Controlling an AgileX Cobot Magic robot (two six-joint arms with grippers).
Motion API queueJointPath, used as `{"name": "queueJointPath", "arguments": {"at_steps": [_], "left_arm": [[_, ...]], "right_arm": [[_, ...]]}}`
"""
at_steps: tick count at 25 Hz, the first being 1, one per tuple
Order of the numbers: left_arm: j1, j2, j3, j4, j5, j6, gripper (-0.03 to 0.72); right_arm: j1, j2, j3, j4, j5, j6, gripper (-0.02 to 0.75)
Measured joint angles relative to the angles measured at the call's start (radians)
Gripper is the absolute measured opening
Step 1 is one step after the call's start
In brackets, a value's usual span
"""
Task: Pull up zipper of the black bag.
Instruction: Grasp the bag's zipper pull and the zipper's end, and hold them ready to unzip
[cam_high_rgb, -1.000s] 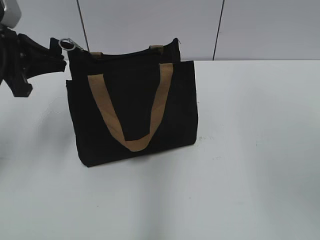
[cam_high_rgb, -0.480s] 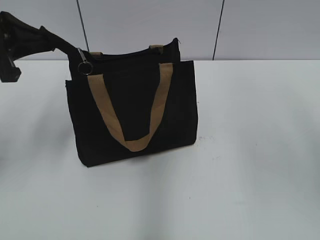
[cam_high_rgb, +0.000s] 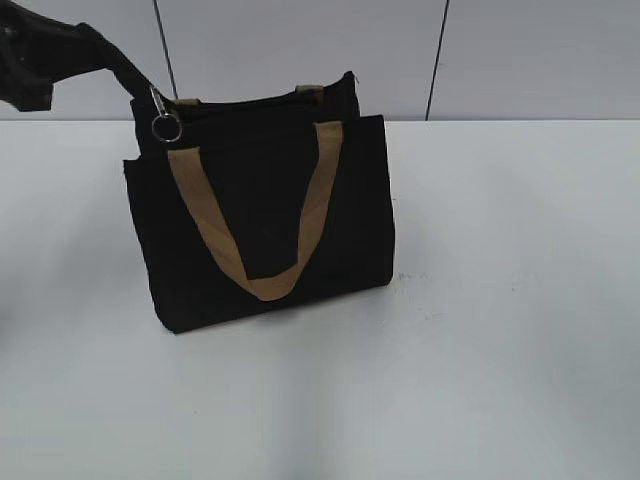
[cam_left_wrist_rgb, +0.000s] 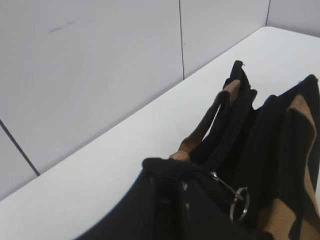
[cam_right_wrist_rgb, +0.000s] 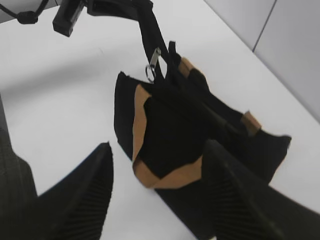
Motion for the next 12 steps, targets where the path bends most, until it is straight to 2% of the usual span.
{"name": "queueJointPath", "arguments": {"at_steps": [7, 12], "left_arm": [[0.0, 0.0, 0.001, -0.006, 0.003, -0.165, 0.03], [0.0, 0.0, 0.001, -0.007, 0.01, -0.268, 0.03]], "right_arm": [[0.072, 0.114, -0.021, 0.008, -0.229, -0.05, 0.437], [0.084, 0.191, -0.021, 0.029, -0.227, -0.145, 0.375]]}}
